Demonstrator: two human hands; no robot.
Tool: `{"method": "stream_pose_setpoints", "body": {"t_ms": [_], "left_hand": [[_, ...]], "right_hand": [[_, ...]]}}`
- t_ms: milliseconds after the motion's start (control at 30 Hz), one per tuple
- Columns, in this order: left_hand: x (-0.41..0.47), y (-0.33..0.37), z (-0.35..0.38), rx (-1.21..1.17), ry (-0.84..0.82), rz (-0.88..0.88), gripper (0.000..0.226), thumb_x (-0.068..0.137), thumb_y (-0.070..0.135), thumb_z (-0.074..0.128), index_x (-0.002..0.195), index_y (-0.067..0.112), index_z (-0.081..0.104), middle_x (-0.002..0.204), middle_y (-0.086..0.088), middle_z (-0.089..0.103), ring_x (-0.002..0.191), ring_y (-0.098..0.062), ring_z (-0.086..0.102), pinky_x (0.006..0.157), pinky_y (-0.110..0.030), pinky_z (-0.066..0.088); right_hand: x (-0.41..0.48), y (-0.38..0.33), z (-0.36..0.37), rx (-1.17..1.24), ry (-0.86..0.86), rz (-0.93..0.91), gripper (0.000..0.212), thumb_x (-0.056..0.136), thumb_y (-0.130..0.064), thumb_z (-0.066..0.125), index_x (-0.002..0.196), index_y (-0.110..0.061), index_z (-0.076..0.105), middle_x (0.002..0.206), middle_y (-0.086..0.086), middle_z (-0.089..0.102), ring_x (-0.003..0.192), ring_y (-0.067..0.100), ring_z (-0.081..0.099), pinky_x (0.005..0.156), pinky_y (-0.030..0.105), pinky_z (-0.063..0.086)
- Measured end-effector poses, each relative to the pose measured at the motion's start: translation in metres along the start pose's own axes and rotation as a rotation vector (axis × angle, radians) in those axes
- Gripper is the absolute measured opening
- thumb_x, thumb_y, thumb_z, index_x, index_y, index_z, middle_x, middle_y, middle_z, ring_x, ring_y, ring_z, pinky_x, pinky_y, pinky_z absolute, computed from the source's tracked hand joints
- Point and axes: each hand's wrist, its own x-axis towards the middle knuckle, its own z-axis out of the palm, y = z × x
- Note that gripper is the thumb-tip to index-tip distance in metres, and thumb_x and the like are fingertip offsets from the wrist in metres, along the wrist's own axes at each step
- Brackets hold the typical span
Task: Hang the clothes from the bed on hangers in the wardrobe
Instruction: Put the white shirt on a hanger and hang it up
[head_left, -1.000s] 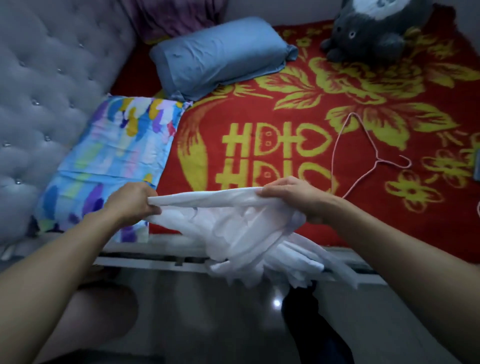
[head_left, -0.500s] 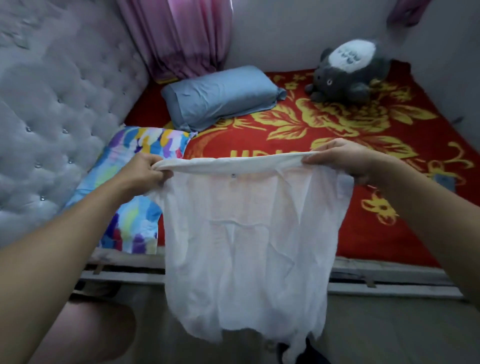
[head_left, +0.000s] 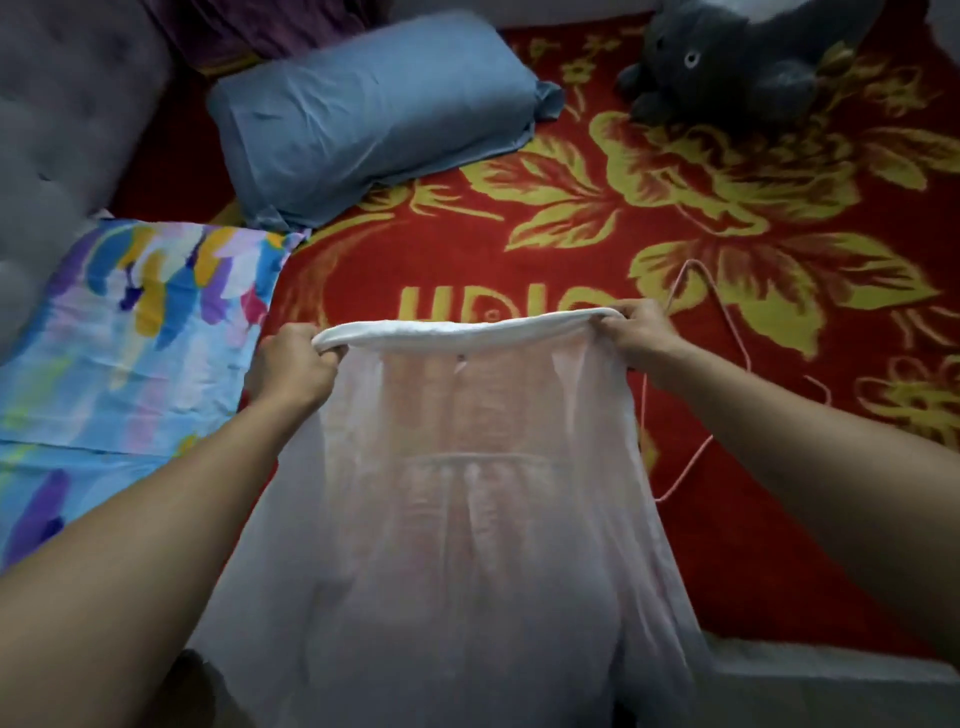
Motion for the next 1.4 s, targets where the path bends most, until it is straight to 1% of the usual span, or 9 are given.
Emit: {"method": "stream_pose_setpoints", "body": {"t_ms": [167, 267, 400, 567, 700, 833, 933, 1200, 1400], "left_hand": [[0.054, 0.018, 0.09, -0.016, -0.146, -0.062, 0.023, 0.087, 0.028, 0.058, 0.076, 0.009, 0.063, 0.087, -0.025, 0.065, 0.086, -0.043, 0.06, 0.064, -0.034, 0.039], [0.07, 0.024, 0.128, -0.035, -0.223, -0.129, 0.026, 0.086, 0.025, 0.056, 0.065, 0.009, 0.056, 0.076, -0.022, 0.062, 0.079, -0.039, 0.059, 0.061, -0.033, 0.037], [0.078, 0.023, 0.158, -0.033, -0.302, -0.143, 0.025, 0.084, 0.028, 0.058, 0.067, 0.01, 0.058, 0.074, -0.019, 0.063, 0.08, -0.039, 0.06, 0.064, -0.037, 0.042], [0.078, 0.018, 0.179, -0.011, -0.355, -0.117, 0.03, 0.085, 0.028, 0.06, 0.06, 0.013, 0.054, 0.07, -0.015, 0.06, 0.079, -0.038, 0.06, 0.061, -0.035, 0.038], [0.078, 0.013, 0.183, -0.045, -0.393, -0.114, 0.027, 0.082, 0.031, 0.059, 0.064, 0.012, 0.057, 0.07, -0.014, 0.065, 0.077, -0.037, 0.061, 0.063, -0.036, 0.042], [0.083, 0.007, 0.175, -0.101, -0.426, -0.069, 0.019, 0.078, 0.024, 0.065, 0.067, 0.009, 0.059, 0.067, -0.015, 0.065, 0.073, -0.037, 0.063, 0.065, -0.042, 0.048], [0.091, 0.002, 0.158, -0.141, -0.42, -0.066, 0.028, 0.066, 0.035, 0.056, 0.063, 0.007, 0.059, 0.064, -0.017, 0.064, 0.07, -0.037, 0.062, 0.064, -0.042, 0.048], [0.128, -0.018, 0.114, -0.05, -0.345, 0.061, 0.024, 0.084, 0.027, 0.063, 0.067, 0.011, 0.061, 0.063, -0.01, 0.059, 0.071, -0.033, 0.058, 0.057, -0.032, 0.036], [0.138, -0.029, 0.109, -0.072, -0.317, 0.323, 0.032, 0.086, 0.033, 0.058, 0.061, 0.014, 0.055, 0.056, -0.005, 0.05, 0.066, -0.033, 0.054, 0.054, -0.034, 0.027]], "right_hand": [[0.073, 0.068, 0.009, -0.009, -0.055, 0.174, 0.007, 0.087, -0.018, 0.065, 0.083, -0.014, 0.07, 0.078, 0.005, 0.065, 0.072, 0.018, 0.06, 0.063, 0.028, 0.047], [0.089, 0.123, -0.008, -0.139, 0.234, 0.325, 0.015, 0.08, -0.03, 0.072, 0.085, -0.017, 0.068, 0.096, 0.007, 0.07, 0.092, 0.026, 0.064, 0.08, 0.033, 0.048], [0.084, 0.19, -0.044, -0.132, 0.693, 0.604, 0.047, 0.082, -0.027, 0.072, 0.121, -0.012, 0.051, 0.135, 0.019, 0.047, 0.127, 0.037, 0.044, 0.105, 0.039, 0.033], [0.114, 0.21, -0.06, 0.065, 0.831, 0.872, 0.086, 0.077, -0.039, 0.077, 0.143, -0.01, 0.031, 0.147, 0.016, 0.037, 0.135, 0.033, 0.038, 0.112, 0.041, 0.026], [0.145, 0.2, -0.068, 0.393, 0.913, 0.752, 0.051, 0.077, -0.032, 0.069, 0.121, -0.011, 0.054, 0.11, 0.01, 0.066, 0.077, 0.015, 0.065, 0.072, 0.031, 0.055], [0.164, 0.152, -0.078, 0.572, 0.901, 0.623, 0.043, 0.082, -0.054, 0.054, 0.064, -0.017, 0.065, 0.061, 0.0, 0.056, 0.044, 0.013, 0.046, 0.046, 0.027, 0.037], [0.153, 0.102, -0.075, 0.53, 0.746, 0.513, 0.051, 0.092, -0.049, 0.048, 0.056, -0.016, 0.061, 0.046, -0.003, 0.039, 0.031, 0.011, 0.035, 0.04, 0.021, 0.031], [0.052, 0.017, 0.027, 0.138, -0.386, 0.269, 0.048, 0.097, -0.04, 0.051, 0.069, -0.004, 0.067, 0.046, -0.003, 0.023, 0.039, 0.012, 0.02, 0.042, 0.018, 0.014], [0.047, 0.006, 0.12, -0.086, -0.517, 0.236, 0.051, 0.097, -0.046, 0.05, 0.071, -0.007, 0.071, 0.05, -0.001, 0.029, 0.042, 0.015, 0.027, 0.041, 0.019, 0.019]]}}
